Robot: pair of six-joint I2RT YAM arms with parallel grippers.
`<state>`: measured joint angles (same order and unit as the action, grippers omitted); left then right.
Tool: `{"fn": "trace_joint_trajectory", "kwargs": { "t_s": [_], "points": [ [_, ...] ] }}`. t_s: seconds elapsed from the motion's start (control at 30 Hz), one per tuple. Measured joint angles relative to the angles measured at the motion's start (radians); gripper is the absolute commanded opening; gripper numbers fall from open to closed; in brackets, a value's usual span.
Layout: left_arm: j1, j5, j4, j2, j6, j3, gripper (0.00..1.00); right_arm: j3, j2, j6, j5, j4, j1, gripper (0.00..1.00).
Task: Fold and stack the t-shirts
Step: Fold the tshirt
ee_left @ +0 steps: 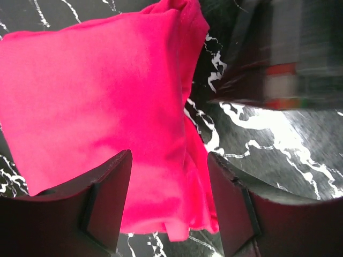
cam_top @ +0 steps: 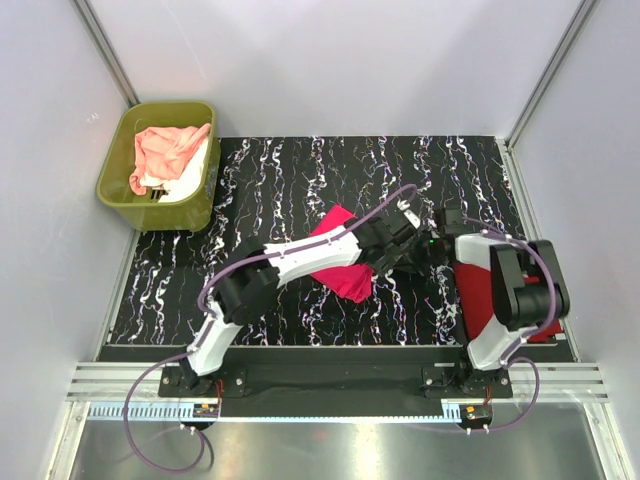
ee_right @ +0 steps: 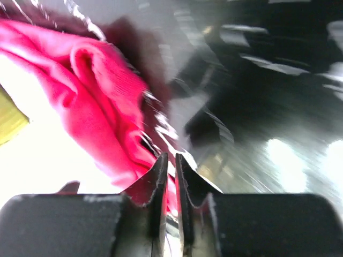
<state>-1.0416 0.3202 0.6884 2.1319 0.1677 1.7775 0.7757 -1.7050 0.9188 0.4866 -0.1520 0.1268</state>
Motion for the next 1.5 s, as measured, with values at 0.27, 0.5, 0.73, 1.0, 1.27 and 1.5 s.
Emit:
{"fn": "trace_joint_trajectory", "kwargs": {
  "t_s": [0.27, 0.5, 0.73, 1.0, 1.27, 1.5],
  "points": [
    [0.0, 0.031, 0.023, 0.108, -0.005, 0.051, 0.59, -0.037, 0.206, -0.121, -0.048, -0.166, -0.068, 0.2],
    [0.0, 0.06, 0.047, 0.16, -0.002, 0.104, 0.46, -0.101, 0.245, -0.121, -0.009, -0.166, -0.068, 0.17],
    [0.006, 0.081, 0.053, 0.166, -0.002, 0.129, 0.22, -0.107, 0.245, -0.121, 0.016, -0.164, -0.068, 0.17],
    [0.019, 0.078, 0.068, 0.181, -0.008, 0.152, 0.0, -0.106, 0.206, -0.118, 0.068, -0.127, -0.068, 0.12],
    [0.066, 0.002, 0.131, 0.173, 0.002, 0.2, 0.0, -0.09, 0.036, -0.027, 0.192, 0.069, -0.064, 0.0],
    [0.142, -0.083, 0.183, 0.127, 0.021, 0.231, 0.0, -0.026, -0.062, 0.048, 0.251, 0.198, -0.013, 0.0]
  ]
}}
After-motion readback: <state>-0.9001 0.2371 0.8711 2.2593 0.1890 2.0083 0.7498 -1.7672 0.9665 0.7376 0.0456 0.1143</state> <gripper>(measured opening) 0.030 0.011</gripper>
